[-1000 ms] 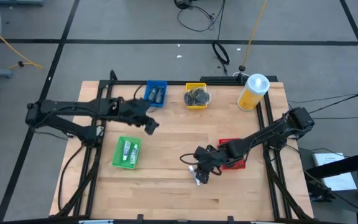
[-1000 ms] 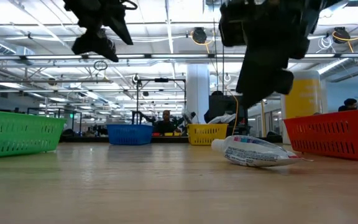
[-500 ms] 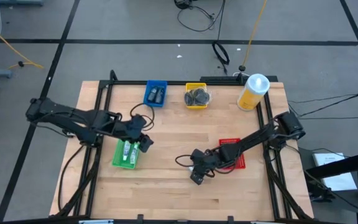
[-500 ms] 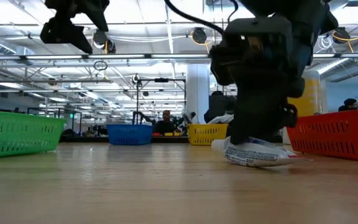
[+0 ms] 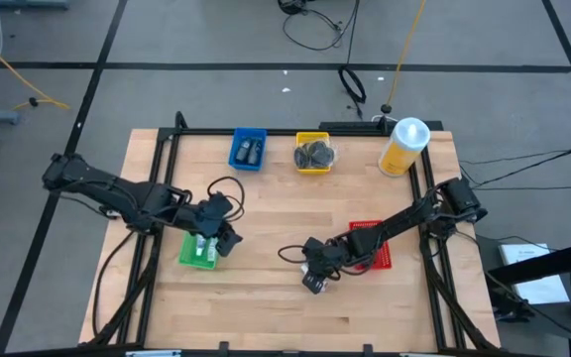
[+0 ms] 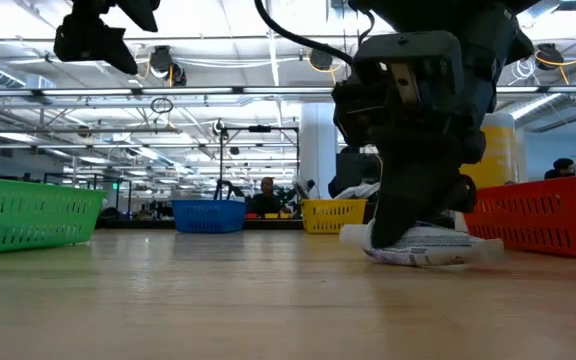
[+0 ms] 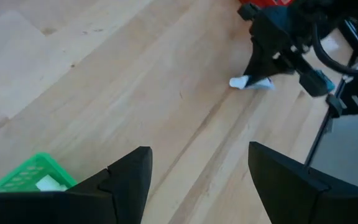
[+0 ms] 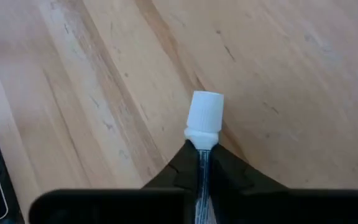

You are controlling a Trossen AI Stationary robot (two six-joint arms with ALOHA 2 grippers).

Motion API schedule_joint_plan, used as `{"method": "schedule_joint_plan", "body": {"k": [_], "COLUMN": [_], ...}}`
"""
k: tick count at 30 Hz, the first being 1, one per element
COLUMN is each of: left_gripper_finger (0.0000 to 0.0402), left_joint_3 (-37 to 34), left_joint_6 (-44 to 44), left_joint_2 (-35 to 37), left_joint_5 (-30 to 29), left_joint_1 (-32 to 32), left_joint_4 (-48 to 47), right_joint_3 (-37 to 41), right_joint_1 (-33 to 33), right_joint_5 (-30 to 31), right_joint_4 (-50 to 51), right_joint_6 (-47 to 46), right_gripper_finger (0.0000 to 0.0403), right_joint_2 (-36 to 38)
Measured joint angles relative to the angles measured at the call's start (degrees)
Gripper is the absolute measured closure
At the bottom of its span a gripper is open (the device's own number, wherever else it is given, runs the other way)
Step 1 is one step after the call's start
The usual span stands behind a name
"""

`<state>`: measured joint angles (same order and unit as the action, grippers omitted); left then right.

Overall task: Pick & Place Travel size toiletries
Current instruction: Put the white toothpaste into the green bin

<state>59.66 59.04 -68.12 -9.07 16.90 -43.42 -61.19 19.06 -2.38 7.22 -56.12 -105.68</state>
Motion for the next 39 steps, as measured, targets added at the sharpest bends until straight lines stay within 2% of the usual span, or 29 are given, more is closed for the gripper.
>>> {"method": "schedule_joint_plan", "body": {"k": [4,9,17,20,27,31,39], "left_gripper_finger": [0.0144,0.0144,0.0144,0.0144,0.0144,0.0144,0.0144], "left_joint_3": [0.0,0.0,0.0,0.0,0.0,0.0,-0.1], "left_joint_6": [-1.7,-4.5,-12.6,-15.4,-22.0,-25.4,-27.7], "left_joint_2": [0.0,-0.7,-3.6,-5.2,-10.1,-12.8,-14.4], "left_joint_5": [0.0,-3.1,-8.6,-9.5,-8.8,-4.4,-1.6], "left_joint_1": [1.3,3.6,5.6,5.1,2.4,0.9,-1.2], "left_joint_4": [0.0,2.5,13.8,19.9,33.5,41.7,50.8], "right_joint_3": [0.1,0.1,0.1,0.1,0.1,0.0,0.5], "right_joint_1": [-0.7,-1.7,-2.8,-3.0,-3.5,-4.3,-4.4], "right_joint_5": [-0.7,-0.4,8.8,10.3,11.8,11.7,11.1], "right_joint_4": [-0.2,-2.7,-3.2,-4.2,-15.3,-21.4,-23.8], "right_joint_6": [1.6,7.3,15.4,17.7,24.5,28.1,31.5], "right_gripper_finger": [0.0379,0.0395,0.0393,0.0395,0.0395,0.0395,0.0395], "right_joint_2": [1.6,7.6,20.0,22.8,24.5,24.2,24.1]}}
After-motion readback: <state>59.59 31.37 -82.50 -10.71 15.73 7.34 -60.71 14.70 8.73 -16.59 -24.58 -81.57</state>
